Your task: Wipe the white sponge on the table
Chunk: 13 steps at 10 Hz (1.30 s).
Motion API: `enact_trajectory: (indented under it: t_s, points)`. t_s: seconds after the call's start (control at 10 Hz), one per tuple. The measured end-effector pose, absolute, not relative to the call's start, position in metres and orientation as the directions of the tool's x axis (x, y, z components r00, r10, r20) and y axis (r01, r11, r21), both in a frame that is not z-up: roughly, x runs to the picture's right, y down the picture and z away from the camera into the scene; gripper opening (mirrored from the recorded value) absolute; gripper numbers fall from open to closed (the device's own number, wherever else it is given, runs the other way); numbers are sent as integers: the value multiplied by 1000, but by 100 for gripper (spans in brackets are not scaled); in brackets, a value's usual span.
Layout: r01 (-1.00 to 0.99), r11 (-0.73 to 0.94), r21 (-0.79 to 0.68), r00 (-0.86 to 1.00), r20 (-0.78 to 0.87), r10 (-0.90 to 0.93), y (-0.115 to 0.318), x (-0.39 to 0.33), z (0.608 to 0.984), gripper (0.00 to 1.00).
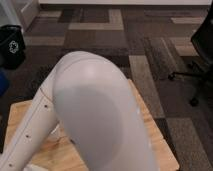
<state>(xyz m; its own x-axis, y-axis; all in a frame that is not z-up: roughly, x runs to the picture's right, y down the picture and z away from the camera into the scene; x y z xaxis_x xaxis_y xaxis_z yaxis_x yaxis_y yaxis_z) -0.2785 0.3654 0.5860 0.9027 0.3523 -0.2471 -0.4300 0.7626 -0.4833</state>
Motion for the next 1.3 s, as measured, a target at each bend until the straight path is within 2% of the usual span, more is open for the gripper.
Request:
enact_trajectory:
  t_s: [0.3,0.7,1.0,1.3]
  points:
    - [-507,731,-457,860,-330,390,382,-245,575,0]
    - [-518,702,-488,855,-335,397,394,-246,579,0]
    - [-486,714,-504,874,-297,385,374,-256,596,0]
    - [-426,762,-488,904,-253,344,333,-263,611,0]
